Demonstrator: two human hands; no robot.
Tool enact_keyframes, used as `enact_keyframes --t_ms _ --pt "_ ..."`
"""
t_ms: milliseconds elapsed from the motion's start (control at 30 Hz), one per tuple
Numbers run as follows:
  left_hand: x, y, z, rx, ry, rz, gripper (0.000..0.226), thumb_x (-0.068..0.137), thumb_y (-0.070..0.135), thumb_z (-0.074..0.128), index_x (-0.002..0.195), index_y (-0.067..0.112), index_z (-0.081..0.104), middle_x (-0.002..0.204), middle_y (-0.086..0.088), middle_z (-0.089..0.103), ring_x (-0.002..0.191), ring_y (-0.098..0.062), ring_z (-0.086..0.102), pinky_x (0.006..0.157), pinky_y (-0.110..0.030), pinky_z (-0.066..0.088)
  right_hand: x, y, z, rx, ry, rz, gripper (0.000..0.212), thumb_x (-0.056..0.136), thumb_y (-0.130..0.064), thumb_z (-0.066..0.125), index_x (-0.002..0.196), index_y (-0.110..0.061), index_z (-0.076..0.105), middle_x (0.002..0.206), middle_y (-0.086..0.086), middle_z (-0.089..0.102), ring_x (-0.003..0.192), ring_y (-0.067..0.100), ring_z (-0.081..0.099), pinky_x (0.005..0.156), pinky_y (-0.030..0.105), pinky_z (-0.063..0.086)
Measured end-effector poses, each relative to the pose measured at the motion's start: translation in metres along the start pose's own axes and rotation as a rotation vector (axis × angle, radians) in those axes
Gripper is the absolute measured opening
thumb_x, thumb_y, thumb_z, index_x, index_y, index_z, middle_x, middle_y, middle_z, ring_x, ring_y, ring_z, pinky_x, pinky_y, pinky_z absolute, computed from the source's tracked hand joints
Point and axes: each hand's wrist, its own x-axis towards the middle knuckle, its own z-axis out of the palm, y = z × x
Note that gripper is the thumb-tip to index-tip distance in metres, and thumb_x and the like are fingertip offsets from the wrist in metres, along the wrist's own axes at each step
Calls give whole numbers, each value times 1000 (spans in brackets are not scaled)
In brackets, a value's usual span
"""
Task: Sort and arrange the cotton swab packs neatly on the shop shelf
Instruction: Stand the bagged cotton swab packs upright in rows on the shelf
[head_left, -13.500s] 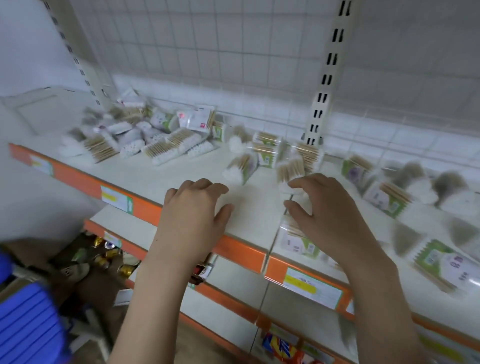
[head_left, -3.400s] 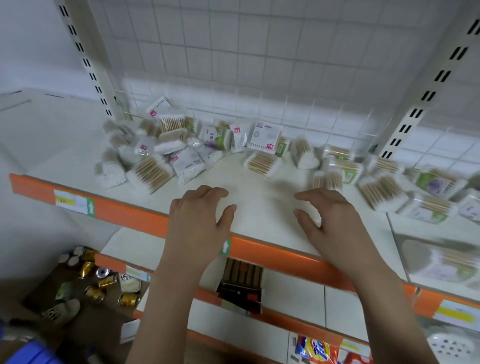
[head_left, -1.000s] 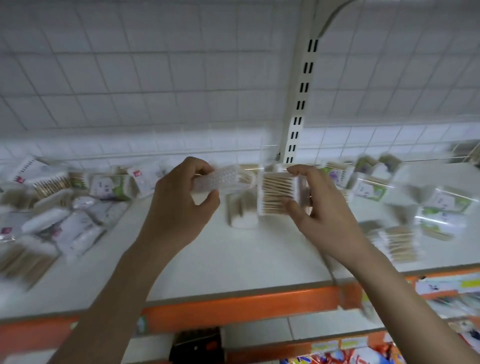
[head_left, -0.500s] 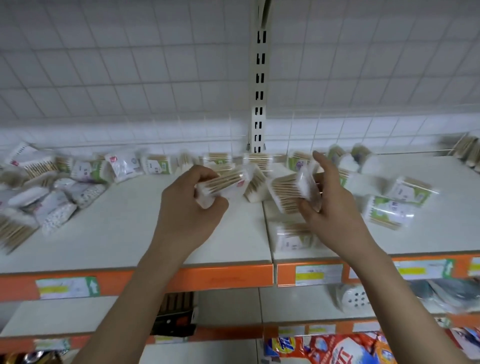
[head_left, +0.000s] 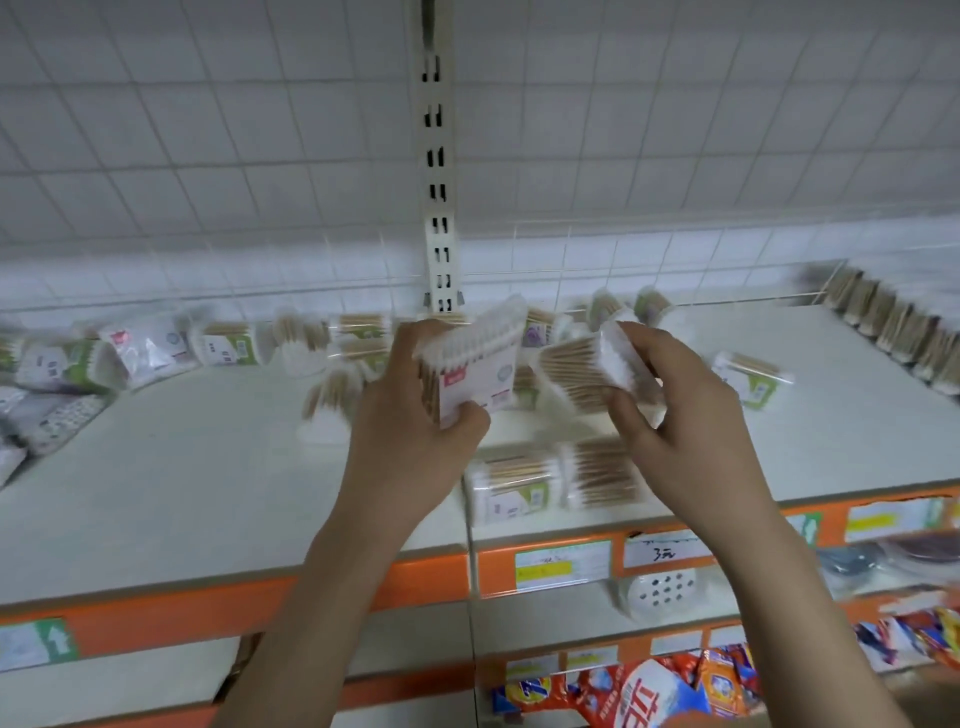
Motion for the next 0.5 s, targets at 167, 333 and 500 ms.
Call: enact_keyframes --t_ms 167,333,500 --pt "4 28 53 -1 -15 -5 35 78 22 61 88 50 44 82 21 64 72 3 62 53 -20 52 -1 42 -43 -40 59 -17 52 82 6 60 128 -16 51 113 -6 55 101 -2 46 86 -1 29" --pt "0 60 124 -39 99 -29 18 79 27 65 87 31 50 86 26 61 70 2 61 57 -22 50 -3 100 -97 -69 5 -45 53 83 2 62 131 -17 49 115 -5 55 103 4 49 86 -4 27" --pt "-5 92 190 -13 90 -8 19 79 20 68 89 29 54 84 18 62 78 7 56 58 -8 43 -6 151 -145 -50 -21 -43 47 87 -6 60 132 -14 49 115 3 59 99 7 52 84 -1 32"
